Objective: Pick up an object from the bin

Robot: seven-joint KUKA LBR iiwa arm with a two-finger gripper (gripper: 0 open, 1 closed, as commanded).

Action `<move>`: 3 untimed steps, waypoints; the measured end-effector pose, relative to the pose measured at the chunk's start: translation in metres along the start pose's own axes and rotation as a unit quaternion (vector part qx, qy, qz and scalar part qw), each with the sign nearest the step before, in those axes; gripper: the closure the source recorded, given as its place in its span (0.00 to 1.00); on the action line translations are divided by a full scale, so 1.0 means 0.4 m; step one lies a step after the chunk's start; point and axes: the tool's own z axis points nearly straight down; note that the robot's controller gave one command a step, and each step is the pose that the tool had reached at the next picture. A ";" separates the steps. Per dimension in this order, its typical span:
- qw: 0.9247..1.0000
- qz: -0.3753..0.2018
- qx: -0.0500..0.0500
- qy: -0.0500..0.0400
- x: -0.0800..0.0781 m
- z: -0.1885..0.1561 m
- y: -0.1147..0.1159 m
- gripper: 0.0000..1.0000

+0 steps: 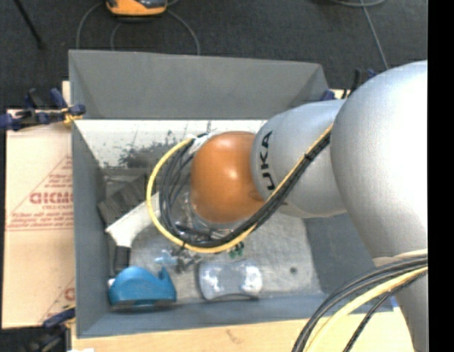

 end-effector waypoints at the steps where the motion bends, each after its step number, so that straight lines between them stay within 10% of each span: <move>1: 1.000 0.000 0.001 0.001 0.000 -0.008 -0.001 1.00; 3: 1.000 0.001 0.001 0.003 0.001 -0.036 -0.003 1.00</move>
Offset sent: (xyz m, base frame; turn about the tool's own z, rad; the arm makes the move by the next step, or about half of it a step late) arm 0.0000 0.0001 0.0288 0.0000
